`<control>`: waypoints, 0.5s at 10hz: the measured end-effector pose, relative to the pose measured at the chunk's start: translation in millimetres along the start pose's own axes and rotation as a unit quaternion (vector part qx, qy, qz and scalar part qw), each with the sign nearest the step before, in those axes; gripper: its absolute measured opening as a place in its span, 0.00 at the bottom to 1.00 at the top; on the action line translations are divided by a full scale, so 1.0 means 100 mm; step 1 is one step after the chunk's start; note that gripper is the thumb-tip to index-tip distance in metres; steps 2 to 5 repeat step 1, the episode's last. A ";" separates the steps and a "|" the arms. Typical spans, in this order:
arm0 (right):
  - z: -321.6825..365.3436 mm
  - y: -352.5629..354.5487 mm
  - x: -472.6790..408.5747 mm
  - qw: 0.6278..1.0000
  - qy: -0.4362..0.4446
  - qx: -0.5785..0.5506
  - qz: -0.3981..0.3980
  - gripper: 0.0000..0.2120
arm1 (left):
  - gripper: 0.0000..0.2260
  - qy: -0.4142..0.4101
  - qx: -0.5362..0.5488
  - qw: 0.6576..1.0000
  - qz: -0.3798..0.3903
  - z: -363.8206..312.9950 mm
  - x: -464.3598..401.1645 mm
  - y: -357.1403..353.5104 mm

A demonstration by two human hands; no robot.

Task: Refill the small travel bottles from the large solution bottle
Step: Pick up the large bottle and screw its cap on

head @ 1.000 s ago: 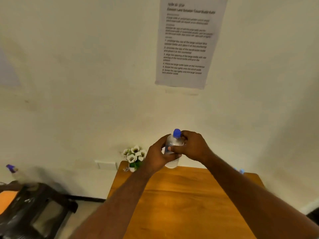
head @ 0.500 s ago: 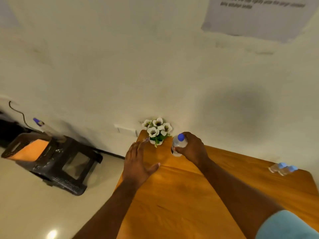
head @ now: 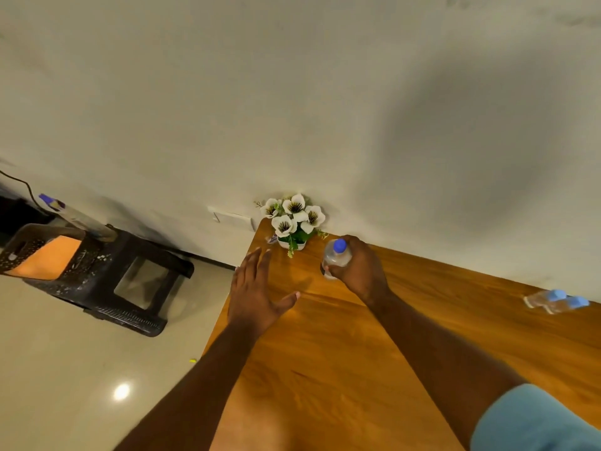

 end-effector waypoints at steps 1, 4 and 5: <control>0.02 0.02 0.02 1.000 -0.015 0.011 0.003 0.43 | 0.49 -0.008 0.009 1.000 -0.007 -0.08 0.00 0.06; 0.02 0.02 0.02 1.000 -0.015 0.011 0.003 0.43 | 0.49 -0.008 0.009 1.000 -0.007 -0.08 0.00 0.06; 0.02 0.02 0.02 1.000 -0.015 0.011 0.003 0.43 | 0.49 -0.008 0.009 1.000 -0.007 -0.08 0.00 0.06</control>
Point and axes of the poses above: each hand's wrist, its own x-axis away from the middle knuckle, its own y-axis out of the back of the hand, z = x × y, the point moved 3 cm from there along -x, towards the middle knuckle
